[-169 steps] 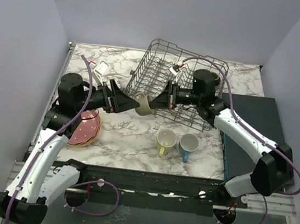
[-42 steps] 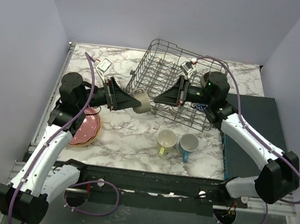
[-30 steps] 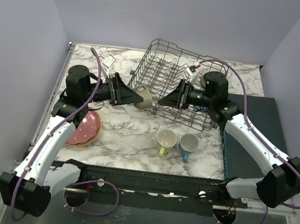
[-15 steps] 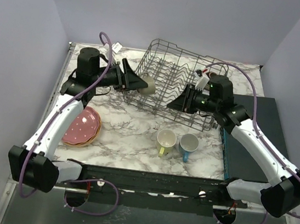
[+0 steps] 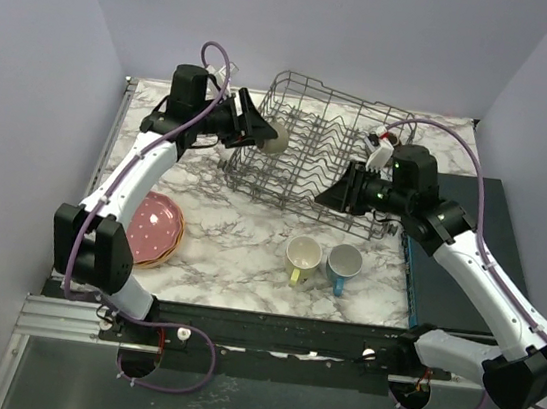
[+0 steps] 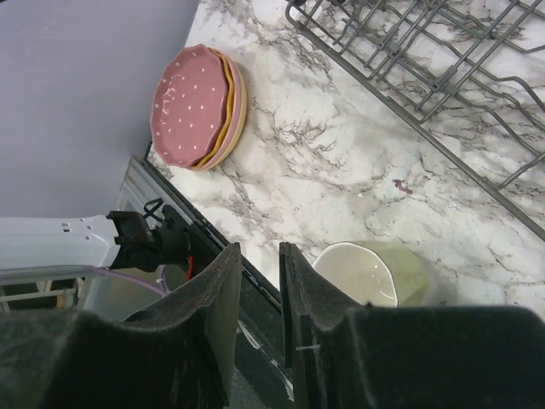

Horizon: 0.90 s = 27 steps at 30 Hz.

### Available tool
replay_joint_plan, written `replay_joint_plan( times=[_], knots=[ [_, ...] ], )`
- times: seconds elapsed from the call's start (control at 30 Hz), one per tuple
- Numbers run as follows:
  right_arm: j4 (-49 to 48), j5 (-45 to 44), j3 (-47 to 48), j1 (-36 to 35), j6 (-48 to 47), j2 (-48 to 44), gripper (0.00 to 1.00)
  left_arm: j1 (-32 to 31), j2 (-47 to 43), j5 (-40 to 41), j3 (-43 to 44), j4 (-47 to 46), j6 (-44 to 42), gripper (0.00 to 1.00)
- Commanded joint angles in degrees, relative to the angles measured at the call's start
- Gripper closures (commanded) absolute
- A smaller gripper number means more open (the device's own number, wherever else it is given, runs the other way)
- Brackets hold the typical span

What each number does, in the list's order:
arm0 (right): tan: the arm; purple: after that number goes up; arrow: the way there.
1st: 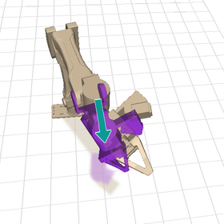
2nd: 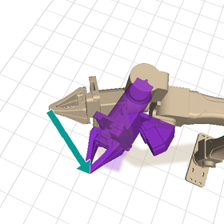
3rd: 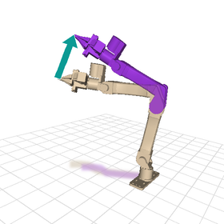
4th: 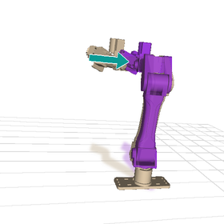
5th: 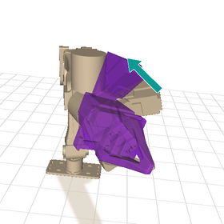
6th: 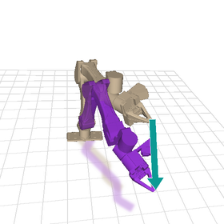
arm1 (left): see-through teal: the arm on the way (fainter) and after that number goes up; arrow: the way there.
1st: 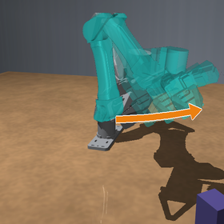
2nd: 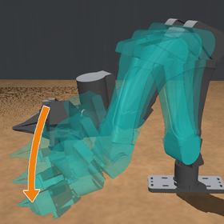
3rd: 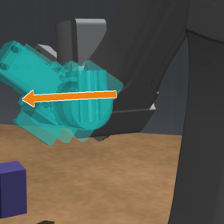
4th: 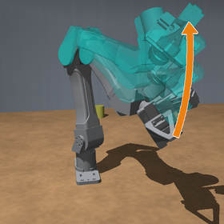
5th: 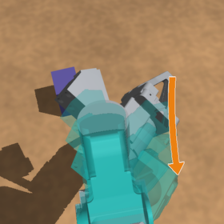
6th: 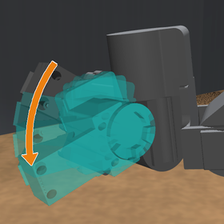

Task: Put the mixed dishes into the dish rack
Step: Turn the cup upside down in the dish rack.

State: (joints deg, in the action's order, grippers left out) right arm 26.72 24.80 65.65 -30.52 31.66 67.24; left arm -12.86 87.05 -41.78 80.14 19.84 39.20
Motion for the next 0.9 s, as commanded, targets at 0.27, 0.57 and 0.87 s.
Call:
replay_joint_plan(
  times=[0.27, 0.57, 0.87],
  knots=[
    [3.0, -1.6, -3.9, 0.4, -1.5, -5.4, 0.69, -0.2, 11.9, 8.5, 14.1, 4.5, -1.1, 1.00],
    [3.3, -1.2, -5.6, 0.3, -1.3, -7.8, 0.69, -1.8, 23.3, 15.7, 28.2, 11.8, -0.8, 1.00],
    [3.8, -0.2, -8.1, 0.3, -0.4, -10.9, 0.69, -4.1, 33.1, 23.5, 42.0, 20.6, -2.9, 1.00]
  ],
)
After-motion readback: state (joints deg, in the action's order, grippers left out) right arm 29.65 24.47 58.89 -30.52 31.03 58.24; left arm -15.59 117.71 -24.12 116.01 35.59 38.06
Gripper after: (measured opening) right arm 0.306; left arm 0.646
